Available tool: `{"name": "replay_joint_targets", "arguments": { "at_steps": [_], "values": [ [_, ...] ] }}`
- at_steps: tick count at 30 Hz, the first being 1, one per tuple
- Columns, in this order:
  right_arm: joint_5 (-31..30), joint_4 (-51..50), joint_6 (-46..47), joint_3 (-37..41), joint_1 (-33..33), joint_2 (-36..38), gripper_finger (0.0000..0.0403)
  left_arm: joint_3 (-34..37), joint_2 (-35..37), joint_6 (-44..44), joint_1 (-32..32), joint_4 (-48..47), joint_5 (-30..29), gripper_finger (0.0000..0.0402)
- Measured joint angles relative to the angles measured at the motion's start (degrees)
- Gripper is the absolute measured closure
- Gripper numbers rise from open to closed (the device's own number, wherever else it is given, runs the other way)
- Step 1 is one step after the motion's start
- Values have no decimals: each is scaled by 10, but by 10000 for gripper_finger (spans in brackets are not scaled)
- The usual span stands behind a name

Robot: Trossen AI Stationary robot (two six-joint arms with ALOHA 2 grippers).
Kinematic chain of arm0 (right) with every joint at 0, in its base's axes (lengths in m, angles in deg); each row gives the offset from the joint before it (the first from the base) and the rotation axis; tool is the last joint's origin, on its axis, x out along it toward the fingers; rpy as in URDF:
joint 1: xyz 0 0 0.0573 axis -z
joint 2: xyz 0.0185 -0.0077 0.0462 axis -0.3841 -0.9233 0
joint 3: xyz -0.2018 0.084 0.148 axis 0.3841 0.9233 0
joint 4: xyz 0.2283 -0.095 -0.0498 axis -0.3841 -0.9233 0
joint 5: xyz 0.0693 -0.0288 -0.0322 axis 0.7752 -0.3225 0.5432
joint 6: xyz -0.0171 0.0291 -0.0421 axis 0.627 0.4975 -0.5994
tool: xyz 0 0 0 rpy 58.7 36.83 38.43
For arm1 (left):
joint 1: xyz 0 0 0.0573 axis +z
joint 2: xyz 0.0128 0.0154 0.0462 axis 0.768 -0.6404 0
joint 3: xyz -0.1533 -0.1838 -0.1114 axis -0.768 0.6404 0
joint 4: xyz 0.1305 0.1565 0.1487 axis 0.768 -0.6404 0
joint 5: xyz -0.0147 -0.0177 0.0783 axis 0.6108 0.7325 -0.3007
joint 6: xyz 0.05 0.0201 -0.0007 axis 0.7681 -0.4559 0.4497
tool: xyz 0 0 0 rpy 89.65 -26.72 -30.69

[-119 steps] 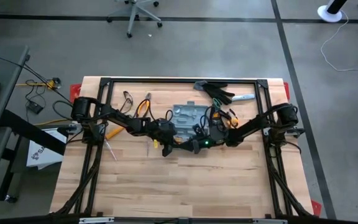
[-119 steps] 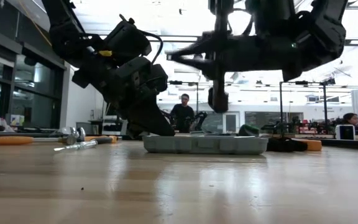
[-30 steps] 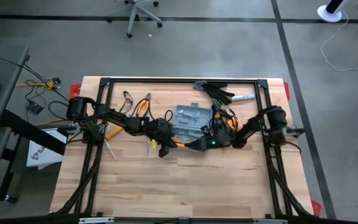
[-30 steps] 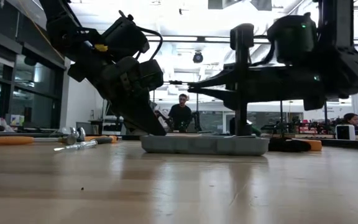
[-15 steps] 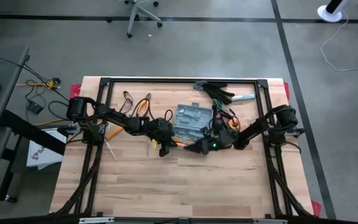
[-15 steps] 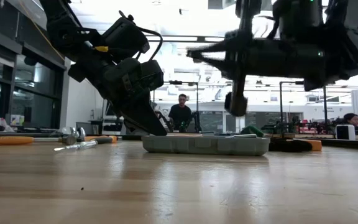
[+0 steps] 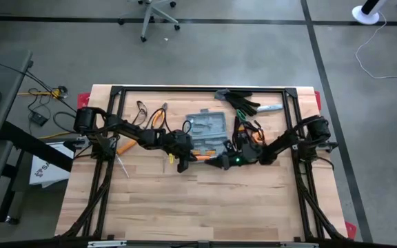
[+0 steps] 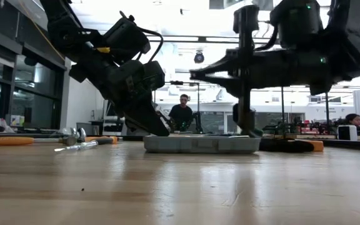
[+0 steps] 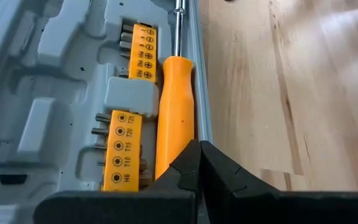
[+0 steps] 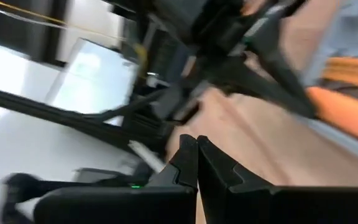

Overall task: Prefit tool cases
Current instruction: Put the yellow screwdriver handle into the gray toolbox

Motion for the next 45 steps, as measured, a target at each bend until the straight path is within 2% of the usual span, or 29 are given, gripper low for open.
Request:
{"name": "replay_joint_targets", "arguments": {
  "at_steps": [4, 8, 10, 13, 18, 30, 38, 45],
  "values": [
    [-23, -180, -39, -7, 2, 89, 403, 1, 11, -3, 3, -2, 3, 399],
    [-29, -506, -83, -63, 15, 186, 403, 1, 14, 3, 3, -7, 4, 399],
    [-25, -656, -111, -101, 21, 205, 403, 1, 13, 3, 3, -12, 0, 399],
    [1, -764, -152, -140, 32, 205, 403, 1, 13, 3, 3, -15, -4, 399],
    [21, -807, -177, -165, 46, 174, 403, 1, 13, 13, 3, -17, -6, 399],
    [50, -792, -174, -172, 61, 92, 403, -2, -8, 14, 3, -12, -1, 399],
    [29, -769, -166, -169, 53, 131, 403, -1, -9, 9, 3, -3, -2, 399],
    [10, -830, -172, -169, 69, 135, 403, -1, -10, 9, 3, 2, -2, 399]
  ]
}}
